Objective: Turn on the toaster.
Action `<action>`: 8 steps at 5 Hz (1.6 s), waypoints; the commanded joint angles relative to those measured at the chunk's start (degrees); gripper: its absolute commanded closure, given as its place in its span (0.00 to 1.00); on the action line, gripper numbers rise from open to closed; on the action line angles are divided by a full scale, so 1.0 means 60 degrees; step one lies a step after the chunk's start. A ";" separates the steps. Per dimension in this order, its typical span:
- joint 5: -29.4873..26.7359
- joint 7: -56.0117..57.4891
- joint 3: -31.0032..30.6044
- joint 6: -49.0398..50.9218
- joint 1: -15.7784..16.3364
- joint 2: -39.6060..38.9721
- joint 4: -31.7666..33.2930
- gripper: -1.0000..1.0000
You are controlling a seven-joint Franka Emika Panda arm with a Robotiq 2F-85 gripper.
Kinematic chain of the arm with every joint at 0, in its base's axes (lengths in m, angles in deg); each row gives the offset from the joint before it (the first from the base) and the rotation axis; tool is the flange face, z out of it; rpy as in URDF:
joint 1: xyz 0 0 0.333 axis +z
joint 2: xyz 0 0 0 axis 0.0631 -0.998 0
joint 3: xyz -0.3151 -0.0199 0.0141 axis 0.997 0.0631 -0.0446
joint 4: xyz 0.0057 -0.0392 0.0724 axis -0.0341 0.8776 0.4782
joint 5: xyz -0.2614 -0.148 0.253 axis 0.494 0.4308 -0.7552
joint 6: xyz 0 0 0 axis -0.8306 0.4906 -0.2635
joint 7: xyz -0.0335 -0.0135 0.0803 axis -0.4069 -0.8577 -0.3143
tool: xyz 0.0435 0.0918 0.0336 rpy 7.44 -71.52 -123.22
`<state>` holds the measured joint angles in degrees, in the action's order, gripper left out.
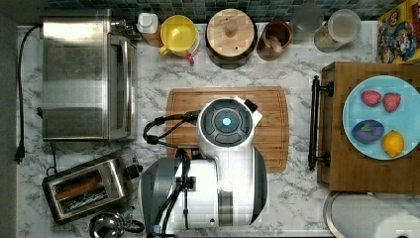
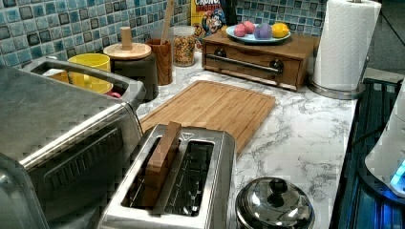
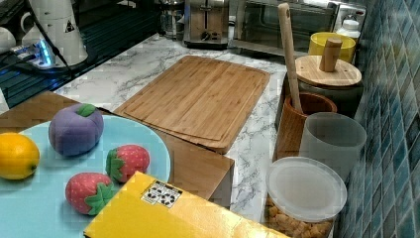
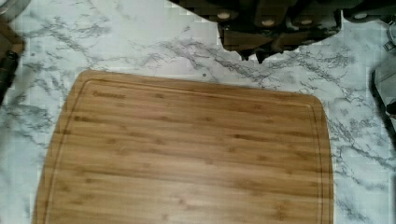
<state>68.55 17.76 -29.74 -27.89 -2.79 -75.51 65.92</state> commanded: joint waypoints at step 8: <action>-0.4906 0.2160 -0.1398 -0.2146 0.1659 0.0187 0.1214 1.00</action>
<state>42.46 27.44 -36.13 -40.28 5.15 -77.15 79.23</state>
